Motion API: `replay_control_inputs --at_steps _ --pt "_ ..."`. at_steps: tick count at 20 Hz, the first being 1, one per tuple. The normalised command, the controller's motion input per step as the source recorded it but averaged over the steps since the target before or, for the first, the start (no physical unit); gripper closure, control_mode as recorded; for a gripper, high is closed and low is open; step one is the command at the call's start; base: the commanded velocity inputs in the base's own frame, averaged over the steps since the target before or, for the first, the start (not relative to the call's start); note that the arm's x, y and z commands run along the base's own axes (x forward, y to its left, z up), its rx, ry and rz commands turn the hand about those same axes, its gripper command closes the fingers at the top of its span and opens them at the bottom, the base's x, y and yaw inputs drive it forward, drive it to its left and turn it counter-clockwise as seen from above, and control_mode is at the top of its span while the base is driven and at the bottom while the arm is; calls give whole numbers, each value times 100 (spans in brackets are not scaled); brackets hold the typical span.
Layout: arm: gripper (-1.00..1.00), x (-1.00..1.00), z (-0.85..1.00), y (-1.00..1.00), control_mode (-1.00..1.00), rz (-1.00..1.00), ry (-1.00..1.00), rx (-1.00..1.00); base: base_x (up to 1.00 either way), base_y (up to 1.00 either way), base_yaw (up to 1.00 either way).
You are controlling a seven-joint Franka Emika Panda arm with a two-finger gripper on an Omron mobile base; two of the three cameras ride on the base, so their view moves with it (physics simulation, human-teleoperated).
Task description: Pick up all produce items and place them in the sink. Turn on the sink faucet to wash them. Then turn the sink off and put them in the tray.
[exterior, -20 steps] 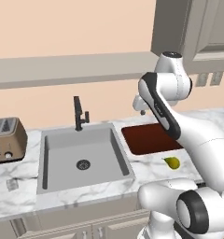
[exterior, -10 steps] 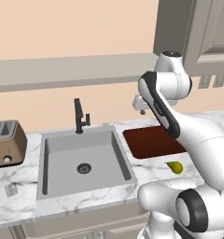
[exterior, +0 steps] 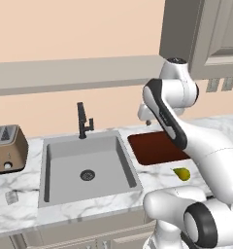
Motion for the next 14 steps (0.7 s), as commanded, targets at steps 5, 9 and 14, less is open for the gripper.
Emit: replay_control_inputs --at_steps 5,9,14 --pt "-100 -25 -51 2 -100 -1 12 -5 0 0 0" --pt "-100 -25 -49 -8 -100 -1 9 -2 0 0 0" --pt "-100 -34 -38 -37 -100 0 3 0 0 0 0"
